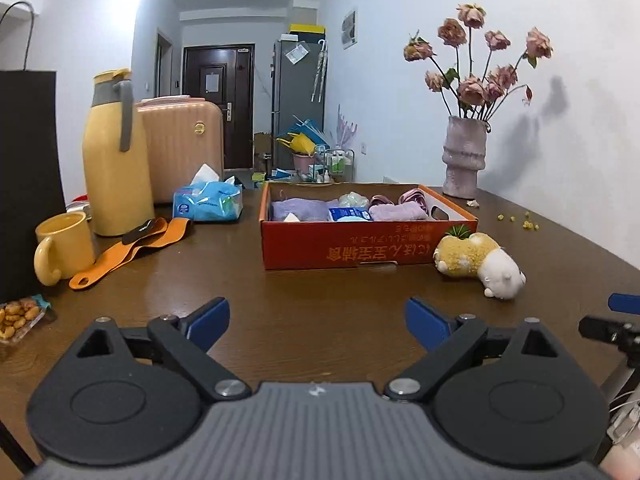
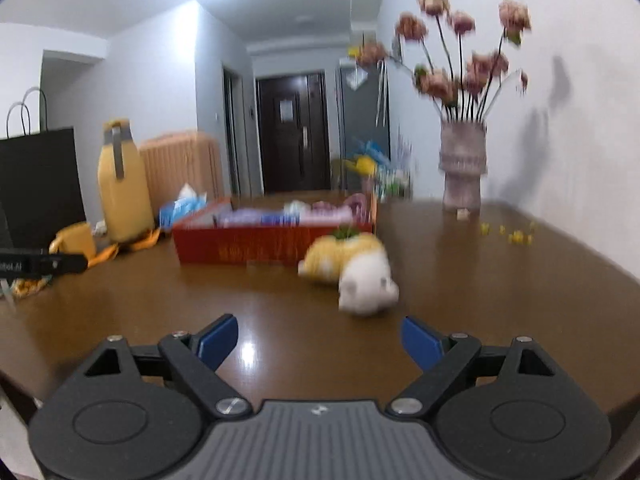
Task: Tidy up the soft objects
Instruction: 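Move the right gripper to the yellow-and-white plush sheep and grasp it, then lift the plush sheep and reposition it in the right gripper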
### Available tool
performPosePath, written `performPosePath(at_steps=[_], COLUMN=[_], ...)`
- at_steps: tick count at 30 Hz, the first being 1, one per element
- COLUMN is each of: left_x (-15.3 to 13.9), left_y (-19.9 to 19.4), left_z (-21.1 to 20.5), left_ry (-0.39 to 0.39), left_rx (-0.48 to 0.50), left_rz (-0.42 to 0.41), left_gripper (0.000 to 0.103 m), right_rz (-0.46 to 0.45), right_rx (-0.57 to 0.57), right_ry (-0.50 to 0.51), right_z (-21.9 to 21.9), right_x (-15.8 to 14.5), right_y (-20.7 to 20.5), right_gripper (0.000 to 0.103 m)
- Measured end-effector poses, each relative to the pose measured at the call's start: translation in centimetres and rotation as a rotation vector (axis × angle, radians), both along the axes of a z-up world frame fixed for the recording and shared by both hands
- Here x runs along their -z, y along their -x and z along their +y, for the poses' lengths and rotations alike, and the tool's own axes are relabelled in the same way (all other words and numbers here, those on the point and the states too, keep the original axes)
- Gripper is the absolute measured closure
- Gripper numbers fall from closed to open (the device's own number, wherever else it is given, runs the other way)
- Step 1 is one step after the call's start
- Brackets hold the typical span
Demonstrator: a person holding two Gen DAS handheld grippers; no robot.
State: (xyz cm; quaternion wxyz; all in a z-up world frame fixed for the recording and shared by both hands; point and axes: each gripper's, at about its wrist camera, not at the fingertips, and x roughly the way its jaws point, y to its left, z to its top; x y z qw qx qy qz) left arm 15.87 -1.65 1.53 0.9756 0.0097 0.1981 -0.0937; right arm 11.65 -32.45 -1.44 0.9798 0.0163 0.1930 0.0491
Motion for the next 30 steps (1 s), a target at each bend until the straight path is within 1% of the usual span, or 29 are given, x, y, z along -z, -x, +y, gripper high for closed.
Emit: performPosePath(at_steps=[2, 6, 8, 11, 15, 17, 21, 22, 23, 24, 25, 27, 28, 30], left_x=[-0.1, 0.4, 0.9, 1.6, 2.3, 2.6, 2.9, 2.9, 3.0, 3.1, 3.1, 3.3, 3.4, 3.6], left_y=[-0.3, -1.3, -2.2, -4.1, -6.6, -7.9, -9.8, -10.1, -10.5, -10.7, -10.9, -11.1, -11.1, -11.1], left_z=[-0.6, -2.0, -2.7, -3.5, -4.6, -5.1, -5.9, -6.1, -6.2, -6.4, -6.4, -6.5, -6.5, -6.5], left_ry=[-0.005, -0.022, -0.031, -0.041, -0.043, -0.047, -0.051, -0.055, -0.060, -0.064, -0.066, -0.066, -0.066, -0.059], left_rx=[0.017, 0.046, 0.049, 0.047, 0.051, 0.045, 0.051, 0.055, 0.055, 0.056, 0.057, 0.059, 0.059, 0.062], left_rz=[-0.008, 0.008, 0.032, 0.074, 0.104, 0.119, 0.133, 0.135, 0.135, 0.136, 0.139, 0.149, 0.153, 0.162], left_gripper=[0.006, 0.005, 0.005, 0.005, 0.005, 0.005, 0.005, 0.005, 0.005, 0.005, 0.005, 0.005, 0.005, 0.005], right_rz=[-0.015, -0.004, 0.014, 0.044, 0.081, 0.106, 0.146, 0.155, 0.171, 0.186, 0.190, 0.179, 0.181, 0.203], right_rx=[0.041, 0.035, 0.042, 0.044, 0.026, 0.027, 0.021, 0.020, 0.015, 0.008, 0.005, -0.023, -0.052, -0.150], right_ry=[0.032, 0.005, 0.013, 0.025, 0.056, 0.074, 0.091, 0.077, 0.062, 0.063, 0.072, 0.103, 0.097, 0.044], right_z=[0.0, -0.8, -0.9, -1.2, -1.3, -1.2, -1.0, -1.0, -1.0, -0.9, -0.7, 0.2, 0.4, 1.3], right_x=[0.1, 0.4, 0.8, 0.8, 1.0, 1.2, 1.8, 2.0, 2.2, 2.5, 2.7, 2.8, 2.8, 2.7], right_y=[-0.1, -1.4, -2.7, -5.7, -10.5, -12.8, -16.8, -17.5, -18.2, -18.7, -18.8, -18.2, -17.7, -16.0], right_gripper=[0.015, 0.015, 0.016, 0.016, 0.017, 0.023, 0.027, 0.032, 0.042, 0.048, 0.052, 0.053, 0.053, 0.053])
